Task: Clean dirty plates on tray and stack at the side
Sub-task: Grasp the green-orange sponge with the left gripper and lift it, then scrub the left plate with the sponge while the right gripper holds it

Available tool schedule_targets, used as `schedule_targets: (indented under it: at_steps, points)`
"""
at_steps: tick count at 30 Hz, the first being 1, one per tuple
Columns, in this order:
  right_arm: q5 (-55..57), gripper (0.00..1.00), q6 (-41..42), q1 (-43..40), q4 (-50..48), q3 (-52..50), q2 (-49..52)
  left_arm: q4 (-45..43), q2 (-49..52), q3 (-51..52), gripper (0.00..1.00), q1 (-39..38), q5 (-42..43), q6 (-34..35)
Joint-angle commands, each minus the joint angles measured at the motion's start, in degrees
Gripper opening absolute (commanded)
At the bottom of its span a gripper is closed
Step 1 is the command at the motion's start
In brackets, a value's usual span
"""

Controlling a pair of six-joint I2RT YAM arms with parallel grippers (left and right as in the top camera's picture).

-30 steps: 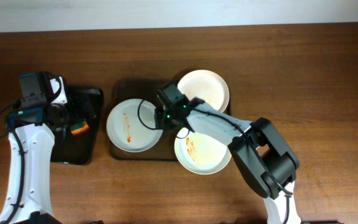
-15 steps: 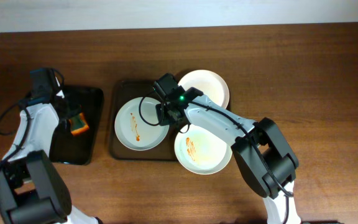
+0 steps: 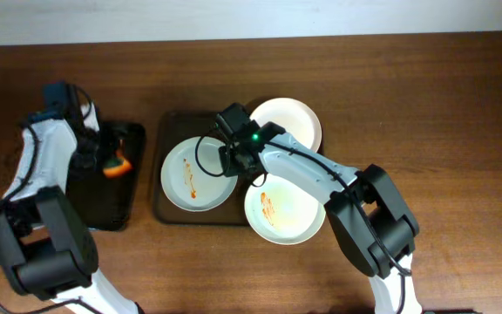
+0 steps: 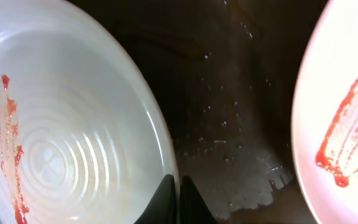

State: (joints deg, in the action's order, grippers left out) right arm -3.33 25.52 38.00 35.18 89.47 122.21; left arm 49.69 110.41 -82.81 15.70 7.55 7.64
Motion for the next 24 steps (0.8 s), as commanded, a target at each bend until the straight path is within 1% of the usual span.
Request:
schedule_targets:
  at_steps: [1,2,3,4,7,9,10,13,14,15,16,19,20,21,22,23,24]
  points:
    - [-6.8,0.04,0.0,-2.5,0.6,0.7,0.4,7.4,-6.6,-6.6,0.0,-3.8,9.2,-4.5]
    - [-7.2,0.04,0.5,-2.8,1.7,0.7,0.4,9.0,-6.7,-6.6,0.0,-4.8,9.5,-4.5]
    - [-7.2,0.04,0.5,-3.3,3.3,0.5,0.4,11.0,-6.5,-5.8,0.0,-7.6,9.6,-4.5]
    - [-7.2,0.04,1.0,-3.6,3.9,-0.1,0.4,10.9,-6.5,-4.3,0.0,-10.1,9.6,-4.5]
    - [-7.3,0.04,2.4,-4.5,3.6,-0.9,0.5,6.6,-6.3,-0.1,0.0,-15.5,8.7,-4.4]
    - [-7.3,0.04,2.4,-4.5,2.8,-0.9,0.7,0.8,-6.2,3.7,0.0,-17.0,8.6,-3.5]
    - [-7.2,0.04,2.4,-4.5,2.7,-0.9,0.7,-2.8,-6.1,6.5,0.0,-17.5,7.1,-0.3]
    - [-7.2,0.04,2.4,-4.5,1.9,-0.9,0.7,-15.6,-5.8,15.9,0.0,-20.6,6.5,0.5]
    - [-7.3,0.04,2.4,-4.5,1.9,-0.9,0.7,-19.6,-5.5,18.7,0.0,-22.5,4.9,0.6]
    - [-7.2,0.04,2.4,-4.5,1.9,-0.9,0.7,-22.1,-4.8,20.5,0.0,-23.6,1.4,2.5]
    - [-7.2,0.04,2.4,-4.5,1.9,-0.9,0.7,-24.0,-2.9,21.3,0.0,-24.2,0.1,2.6]
    - [-7.2,0.04,2.4,-4.5,1.9,-0.9,0.7,-22.8,0.2,21.3,0.0,-24.9,0.4,2.6]
    - [-7.2,0.04,2.4,-4.5,1.9,-0.9,0.7,-18.9,0.3,21.3,0.0,-25.2,6.3,-0.8]
    - [-7.2,0.04,2.4,-4.5,1.9,-0.9,0.7,-16.1,0.3,21.3,0.0,-25.2,15.0,-7.1]
    - [-7.2,0.04,2.4,-4.5,1.9,-0.9,0.7,-13.7,0.3,21.3,0.0,-25.2,19.6,-11.5]
    - [-7.2,0.04,2.4,-4.5,1.9,-0.9,0.7,-9.7,0.3,21.3,0.0,-25.2,23.3,-16.6]
    - [-7.3,0.04,2.4,-4.5,1.9,-0.8,0.7,-7.8,0.3,21.3,0.0,-25.2,23.1,-16.8]
